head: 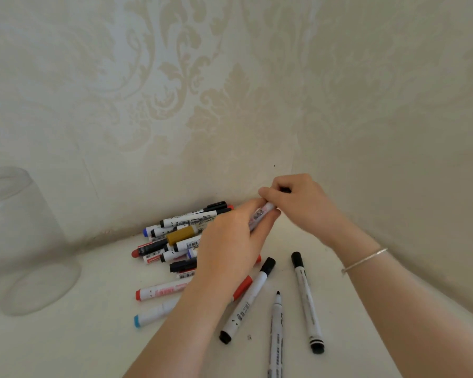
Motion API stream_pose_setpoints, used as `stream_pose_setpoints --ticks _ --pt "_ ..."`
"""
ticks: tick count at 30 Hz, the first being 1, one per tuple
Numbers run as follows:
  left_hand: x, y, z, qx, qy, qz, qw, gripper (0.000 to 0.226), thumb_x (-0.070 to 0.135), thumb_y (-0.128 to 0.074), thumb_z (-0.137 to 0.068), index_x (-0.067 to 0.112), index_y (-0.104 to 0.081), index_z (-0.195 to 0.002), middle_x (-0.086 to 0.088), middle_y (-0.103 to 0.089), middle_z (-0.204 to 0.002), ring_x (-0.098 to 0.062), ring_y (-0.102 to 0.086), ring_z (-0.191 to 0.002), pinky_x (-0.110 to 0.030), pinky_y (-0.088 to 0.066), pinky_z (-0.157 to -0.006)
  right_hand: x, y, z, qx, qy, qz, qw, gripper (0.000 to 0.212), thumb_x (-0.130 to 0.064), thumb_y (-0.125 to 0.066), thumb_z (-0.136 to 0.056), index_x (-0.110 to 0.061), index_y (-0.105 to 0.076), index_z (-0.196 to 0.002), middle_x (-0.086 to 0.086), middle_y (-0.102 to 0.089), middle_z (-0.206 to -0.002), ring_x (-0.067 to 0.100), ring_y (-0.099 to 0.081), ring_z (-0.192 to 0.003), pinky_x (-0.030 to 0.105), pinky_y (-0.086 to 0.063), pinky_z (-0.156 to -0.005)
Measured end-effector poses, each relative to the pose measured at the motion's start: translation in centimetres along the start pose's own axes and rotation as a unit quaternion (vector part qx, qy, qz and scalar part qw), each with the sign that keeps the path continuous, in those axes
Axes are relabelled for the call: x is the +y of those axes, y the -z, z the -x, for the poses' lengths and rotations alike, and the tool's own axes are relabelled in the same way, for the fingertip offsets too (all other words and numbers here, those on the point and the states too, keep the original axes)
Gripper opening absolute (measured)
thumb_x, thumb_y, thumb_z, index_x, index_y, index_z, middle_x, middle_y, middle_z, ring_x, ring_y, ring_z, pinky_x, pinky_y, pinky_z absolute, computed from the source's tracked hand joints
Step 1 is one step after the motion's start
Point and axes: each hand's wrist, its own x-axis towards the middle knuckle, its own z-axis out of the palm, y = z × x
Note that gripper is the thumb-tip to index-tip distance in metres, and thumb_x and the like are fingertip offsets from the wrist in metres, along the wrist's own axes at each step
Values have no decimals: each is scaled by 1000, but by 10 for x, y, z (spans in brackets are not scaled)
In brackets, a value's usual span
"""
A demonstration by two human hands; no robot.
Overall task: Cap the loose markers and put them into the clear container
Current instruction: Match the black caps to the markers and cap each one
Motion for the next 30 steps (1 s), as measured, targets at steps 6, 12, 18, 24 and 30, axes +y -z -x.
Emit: stream_pose_setpoints --ticks 6,12,18,24,30 --pt "-4 13 1 -247 100 -119 956 27 58 -57 -85 30 -58 -81 11 -62 -81 -5 -56 -69 -27 -44 -61 13 88 -5 -6 -92 53 994 26 -17 -63 -87 -7 -54 -64 -1 -38 -40 12 -33 -34 18 -28 -40" --pt "0 -1 12 -282 23 -334 899 32 53 -54 -85 23 -63 -89 6 -64 -84 -12 -61 -79 -25 -42 -63 51 53 -7 -257 -237 282 893 18 -15 -64 -83 -7 -50 -75 5 -52 -58 14 -43 -41 18 -35 -41" --pt "1 -5 10 -254 56 -207 943 26 45 -54 -86 22 -66 -87 3 -68 -82 -12 -64 -75 -30 -53 -70 58 27 -8 -283 -275 231 889 19 -17 -64 -88 -5 -49 -87 12 -58 -75 19 -58 -53 27 -54 -52" --pt "10 7 2 -185 131 172 959 16 30 -52 -96 17 -58 -91 1 -70 -78 -7 -66 -68 -28 -52 -71 21 43 -4 -132 -133 93 978 33 -35 -56 -93 -5 -62 -104 13 -68 -87 22 -65 -77 35 -56 -76" --pt "22 7 1 -141 115 336 924 15 29 -48 -99 17 -56 -95 0 -55 -63 -15 -53 -45 -25 -47 -46 -19 23 10 -55 50 144 987 37 -37 -48 -94 -11 -53 -68 1 -58 -61 21 -57 -59 33 -47 -59"
